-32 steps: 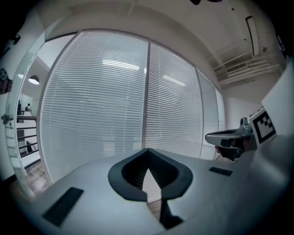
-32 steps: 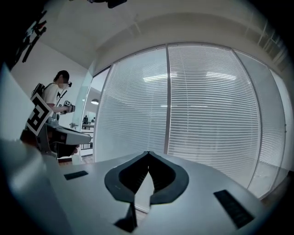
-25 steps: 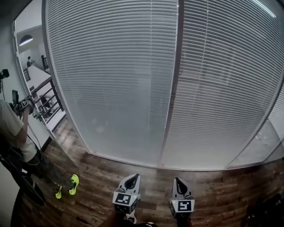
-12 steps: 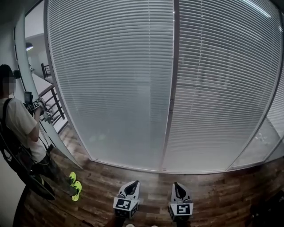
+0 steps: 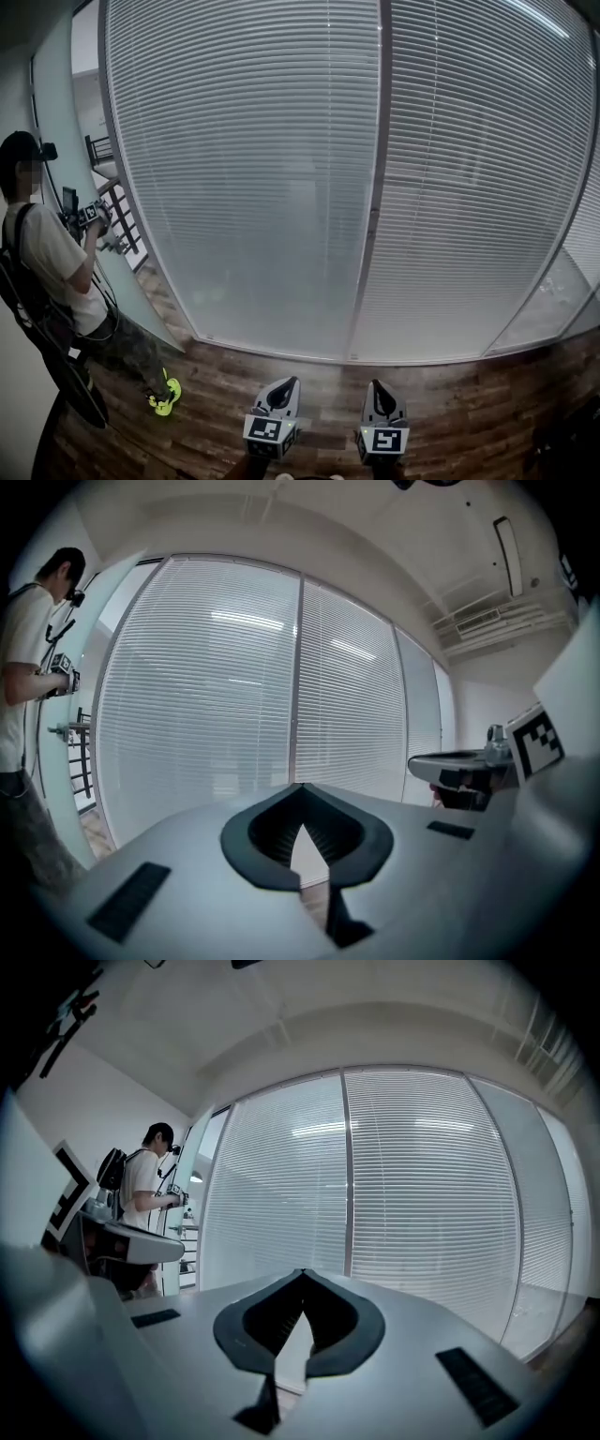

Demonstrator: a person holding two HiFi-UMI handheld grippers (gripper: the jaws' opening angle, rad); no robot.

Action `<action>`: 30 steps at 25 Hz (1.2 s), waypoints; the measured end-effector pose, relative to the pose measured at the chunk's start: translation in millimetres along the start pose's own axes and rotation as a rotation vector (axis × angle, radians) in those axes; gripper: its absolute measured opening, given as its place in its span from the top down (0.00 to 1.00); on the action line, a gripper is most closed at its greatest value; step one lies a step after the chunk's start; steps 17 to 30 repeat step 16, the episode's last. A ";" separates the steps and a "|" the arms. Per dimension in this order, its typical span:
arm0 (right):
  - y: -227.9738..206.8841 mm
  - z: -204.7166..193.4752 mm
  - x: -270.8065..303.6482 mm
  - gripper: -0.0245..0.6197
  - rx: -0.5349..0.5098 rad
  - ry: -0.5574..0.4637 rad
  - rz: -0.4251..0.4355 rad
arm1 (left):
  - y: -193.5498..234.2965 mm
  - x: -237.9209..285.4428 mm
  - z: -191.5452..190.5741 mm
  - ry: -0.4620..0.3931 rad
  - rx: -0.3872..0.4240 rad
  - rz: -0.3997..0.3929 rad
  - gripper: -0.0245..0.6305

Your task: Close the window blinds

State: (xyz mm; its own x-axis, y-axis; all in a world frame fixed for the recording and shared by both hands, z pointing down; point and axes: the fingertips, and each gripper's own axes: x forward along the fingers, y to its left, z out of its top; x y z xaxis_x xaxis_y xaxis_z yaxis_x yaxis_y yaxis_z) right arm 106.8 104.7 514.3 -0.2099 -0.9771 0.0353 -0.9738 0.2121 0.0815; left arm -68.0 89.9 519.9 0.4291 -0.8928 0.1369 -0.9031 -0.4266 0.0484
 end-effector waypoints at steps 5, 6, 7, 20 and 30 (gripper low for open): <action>21.1 0.5 -24.7 0.96 -0.007 -0.015 -0.004 | 0.7 -31.2 -8.3 -0.027 -0.005 -0.003 0.96; 24.8 0.2 -27.6 0.96 -0.010 -0.025 0.001 | 0.5 -36.1 -8.0 -0.028 -0.011 -0.002 0.96; 28.3 -0.1 -29.8 0.96 -0.012 -0.037 0.008 | -0.3 -40.1 -6.7 -0.030 -0.013 -0.002 0.96; 48.0 2.6 -48.3 0.96 -0.025 -0.073 0.020 | -7.3 -63.3 -7.7 -0.064 0.000 -0.017 0.96; 48.0 2.6 -48.3 0.96 -0.025 -0.073 0.020 | -7.3 -63.3 -7.7 -0.064 0.000 -0.017 0.96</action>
